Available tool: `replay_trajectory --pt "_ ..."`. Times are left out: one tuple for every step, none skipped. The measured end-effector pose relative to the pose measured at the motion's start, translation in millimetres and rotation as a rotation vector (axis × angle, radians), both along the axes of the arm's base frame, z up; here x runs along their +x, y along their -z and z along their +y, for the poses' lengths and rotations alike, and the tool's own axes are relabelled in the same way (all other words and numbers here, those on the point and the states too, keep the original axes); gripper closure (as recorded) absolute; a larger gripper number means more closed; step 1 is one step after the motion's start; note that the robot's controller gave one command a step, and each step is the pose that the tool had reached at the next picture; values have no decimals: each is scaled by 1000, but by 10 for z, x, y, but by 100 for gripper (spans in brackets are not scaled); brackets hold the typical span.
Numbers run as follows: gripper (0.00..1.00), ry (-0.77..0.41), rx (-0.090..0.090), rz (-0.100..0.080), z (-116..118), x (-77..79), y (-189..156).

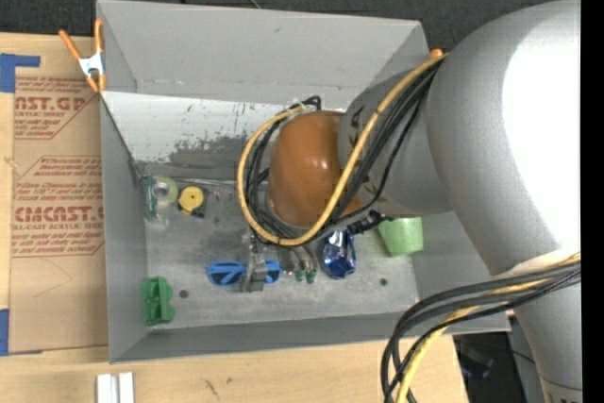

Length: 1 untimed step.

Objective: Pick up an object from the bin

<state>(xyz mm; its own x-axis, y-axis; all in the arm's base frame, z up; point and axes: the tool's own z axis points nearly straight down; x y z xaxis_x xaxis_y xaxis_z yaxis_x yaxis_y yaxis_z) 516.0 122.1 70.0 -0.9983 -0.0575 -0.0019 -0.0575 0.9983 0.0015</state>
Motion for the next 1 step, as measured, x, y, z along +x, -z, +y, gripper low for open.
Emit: replay_trajectory --pt "100 63 1 -6 -50 -75 -1369"
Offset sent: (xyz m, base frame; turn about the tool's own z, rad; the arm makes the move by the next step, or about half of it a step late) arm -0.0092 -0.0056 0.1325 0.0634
